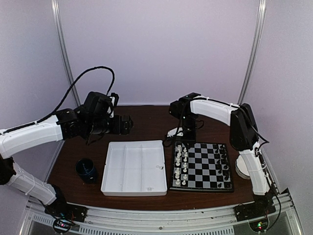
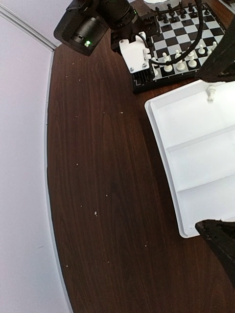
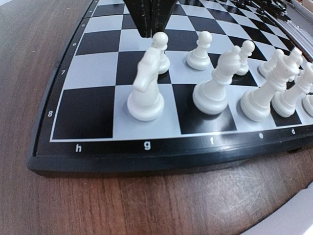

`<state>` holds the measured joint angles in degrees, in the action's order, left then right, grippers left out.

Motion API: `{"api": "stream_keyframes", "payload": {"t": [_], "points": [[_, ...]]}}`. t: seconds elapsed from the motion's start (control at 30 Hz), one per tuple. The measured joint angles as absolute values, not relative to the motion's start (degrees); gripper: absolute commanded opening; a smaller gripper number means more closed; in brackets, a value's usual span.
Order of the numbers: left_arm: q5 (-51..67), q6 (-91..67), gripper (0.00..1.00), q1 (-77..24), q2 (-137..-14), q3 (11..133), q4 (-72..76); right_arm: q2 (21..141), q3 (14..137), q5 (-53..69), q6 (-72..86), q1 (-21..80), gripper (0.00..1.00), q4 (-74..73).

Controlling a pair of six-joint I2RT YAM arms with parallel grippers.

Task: Set up the chess pieces on the board
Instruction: Place the pawn at b2, then pick up the pawn from the storage box.

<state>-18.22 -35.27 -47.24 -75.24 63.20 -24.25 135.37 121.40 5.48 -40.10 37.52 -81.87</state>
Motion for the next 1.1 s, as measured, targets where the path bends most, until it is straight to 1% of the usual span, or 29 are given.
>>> {"api": "stream_keyframes", "payload": {"t": [0.37,0.47,0.5,0.53,0.57,0.63,0.67,0.7,0.77,0.83,0.97,1.1], "points": [[-17.12,-34.48,0.98,-47.27,-75.35,63.20,-24.21,135.68,121.64,5.87,-39.66,37.54,0.06,-81.73],[-16.88,-29.08,0.98,-48.25,-75.02,61.32,-20.45,134.50,119.50,5.08,-39.57,37.41,0.11,-81.21],[-17.61,-27.53,0.93,-48.77,-74.56,59.53,-18.28,133.45,117.91,4.86,-39.51,37.15,0.13,-80.90],[-18.65,-26.81,0.83,-49.17,-74.30,57.71,-16.97,132.20,116.33,4.69,-39.33,36.95,0.15,-80.73],[-18.00,-25.93,0.76,-49.15,-74.28,56.05,-16.21,130.61,114.63,4.60,-39.20,36.82,0.17,-80.44],[-14.44,-23.38,0.66,-47.97,-75.35,55.16,-16.67,126.17,111.13,4.60,-38.83,36.18,0.20,-79.81],[-12.78,-22.50,0.60,-47.46,-76.42,55.90,-17.63,123.96,109.69,4.67,-38.48,35.81,0.21,-79.44],[-11.27,-22.22,0.56,-46.98,-78.81,58.98,-21.63,120.88,107.70,4.91,-38.17,35.22,0.22,-78.52],[-9.23,-23.81,0.53,-46.70,-85.69,67.70,-27.57,114.85,103.98,5.61,-37.26,34.09,0.23,-76.84],[-7.84,-26.83,0.51,-47.22,-91.02,73.95,-29.91,109.36,100.55,6.33,-36.25,33.23,0.23,-75.42],[-5.15,-35.42,0.49,-51.00,-97.32,77.10,-32.93,101.82,93.78,7.99,-34.13,32.12,0.24,-72.23],[-1.08,-41.12,0.49,-54.15,-106.24,82.35,-37.63,98.43,88.99,10.02,-32.36,32.10,0.25,-69.71]]}}
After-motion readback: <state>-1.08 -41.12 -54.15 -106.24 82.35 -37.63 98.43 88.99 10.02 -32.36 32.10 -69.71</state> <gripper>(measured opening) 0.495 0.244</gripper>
